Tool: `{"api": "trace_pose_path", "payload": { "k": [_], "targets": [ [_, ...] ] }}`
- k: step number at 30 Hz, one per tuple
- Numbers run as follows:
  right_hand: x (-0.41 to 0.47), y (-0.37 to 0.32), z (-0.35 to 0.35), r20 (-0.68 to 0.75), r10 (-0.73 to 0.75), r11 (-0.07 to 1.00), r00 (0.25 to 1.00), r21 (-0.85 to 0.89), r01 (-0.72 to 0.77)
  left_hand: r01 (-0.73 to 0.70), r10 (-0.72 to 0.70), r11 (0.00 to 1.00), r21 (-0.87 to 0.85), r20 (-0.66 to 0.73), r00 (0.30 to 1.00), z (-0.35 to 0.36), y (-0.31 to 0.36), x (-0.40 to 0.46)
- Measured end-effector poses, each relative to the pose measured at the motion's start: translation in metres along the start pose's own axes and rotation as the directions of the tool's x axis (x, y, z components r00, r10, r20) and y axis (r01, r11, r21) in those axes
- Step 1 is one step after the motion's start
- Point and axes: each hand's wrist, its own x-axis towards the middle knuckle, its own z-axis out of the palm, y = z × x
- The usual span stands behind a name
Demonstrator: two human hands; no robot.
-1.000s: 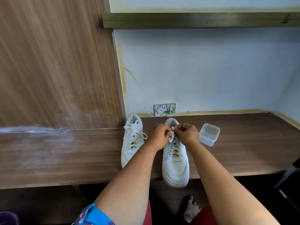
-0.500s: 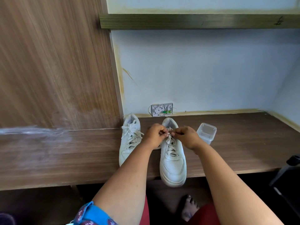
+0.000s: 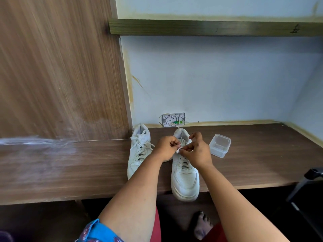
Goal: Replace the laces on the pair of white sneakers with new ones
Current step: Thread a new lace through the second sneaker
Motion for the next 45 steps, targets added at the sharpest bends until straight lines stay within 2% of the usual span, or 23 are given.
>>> {"api": "trace_pose_path", "payload": {
  "k": [3, 9, 12, 13, 15, 16, 18, 21, 23, 25, 29, 31, 33, 35, 37, 40, 43, 45],
  "targets": [
    [0.002, 0.002, 0.005, -0.069, -0.002, 0.997, 0.998, -0.075, -0.003, -0.004, 0.004, 1.000, 0.001, 0.025, 1.000, -0.001, 0.000, -0.001],
    [0.003, -0.005, 0.004, -0.086, 0.067, 0.996, 0.994, -0.059, -0.072, -0.017, 0.016, 0.999, 0.044, 0.028, 0.999, -0.001, -0.001, 0.000],
    [0.007, -0.007, -0.013, 0.068, 0.177, 0.973, 0.982, -0.163, -0.164, -0.053, 0.046, 0.991, 0.125, 0.058, 0.997, 0.000, 0.001, 0.001],
    [0.007, -0.009, -0.022, 0.158, 0.183, 0.970, 0.970, -0.191, -0.152, -0.071, 0.060, 0.982, 0.174, 0.067, 0.996, 0.000, 0.001, 0.001],
    [0.005, -0.013, -0.042, 0.356, 0.132, 0.988, 0.925, -0.124, -0.094, -0.097, 0.078, 0.966, 0.241, 0.088, 0.993, 0.000, 0.001, 0.001],
    [0.001, -0.016, -0.053, 0.461, 0.104, 0.994, 0.882, -0.083, -0.074, -0.104, 0.081, 0.961, 0.256, 0.100, 0.992, 0.000, 0.002, 0.001],
    [-0.006, -0.021, -0.071, 0.658, 0.072, 0.996, 0.750, -0.012, -0.085, -0.105, 0.072, 0.946, 0.305, 0.116, 0.991, -0.004, 0.004, -0.002],
    [-0.014, -0.024, -0.086, 0.841, 0.016, 0.988, 0.541, 0.068, -0.136, -0.092, 0.050, 0.880, 0.466, 0.102, 0.994, -0.013, 0.004, -0.006],
    [-0.015, -0.027, -0.093, 0.904, -0.030, 0.986, 0.427, 0.097, -0.136, -0.098, 0.068, 0.809, 0.580, 0.073, 0.995, -0.018, 0.006, -0.009],
    [-0.017, -0.032, -0.097, 0.931, -0.105, 0.979, 0.349, 0.157, -0.126, -0.107, 0.102, 0.759, 0.642, 0.045, 0.994, -0.021, 0.010, -0.012],
    [-0.018, -0.034, -0.101, 0.893, -0.415, 0.858, 0.172, 0.448, -0.253, -0.108, 0.155, 0.744, 0.659, -0.013, 0.988, -0.019, 0.016, -0.017],
    [-0.017, -0.031, -0.100, 0.835, -0.520, 0.789, 0.181, 0.551, -0.273, -0.102, 0.163, 0.758, 0.644, -0.035, 0.986, -0.018, 0.018, -0.019],
    [-0.017, -0.026, -0.096, 0.775, -0.589, 0.685, 0.227, 0.629, -0.367, -0.111, 0.161, 0.789, 0.604, -0.030, 0.986, -0.017, 0.019, -0.020],
    [-0.016, -0.018, -0.095, 0.707, -0.638, 0.550, 0.304, 0.695, -0.463, -0.095, 0.146, 0.827, 0.555, -0.048, 0.988, -0.018, 0.019, -0.020],
    [-0.015, -0.011, -0.098, 0.645, -0.659, 0.460, 0.387, 0.752, -0.472, -0.073, 0.129, 0.848, 0.525, -0.070, 0.989, -0.019, 0.016, -0.019],
    [-0.013, -0.003, -0.102, 0.566, -0.662, 0.408, 0.492, 0.822, -0.396, -0.062, 0.107, 0.874, 0.481, -0.066, 0.992, -0.018, 0.015, -0.018],
    [-0.013, -0.003, -0.105, 0.537, -0.693, 0.381, 0.481, 0.839, -0.388, -0.054, 0.087, 0.876, 0.479, -0.047, 0.995, -0.019, 0.015, -0.017],
    [-0.014, -0.008, -0.107, 0.537, -0.730, 0.370, 0.423, 0.831, -0.416, -0.046, 0.062, 0.875, 0.482, -0.016, 0.998, -0.018, 0.014, -0.017]
  ]
}}
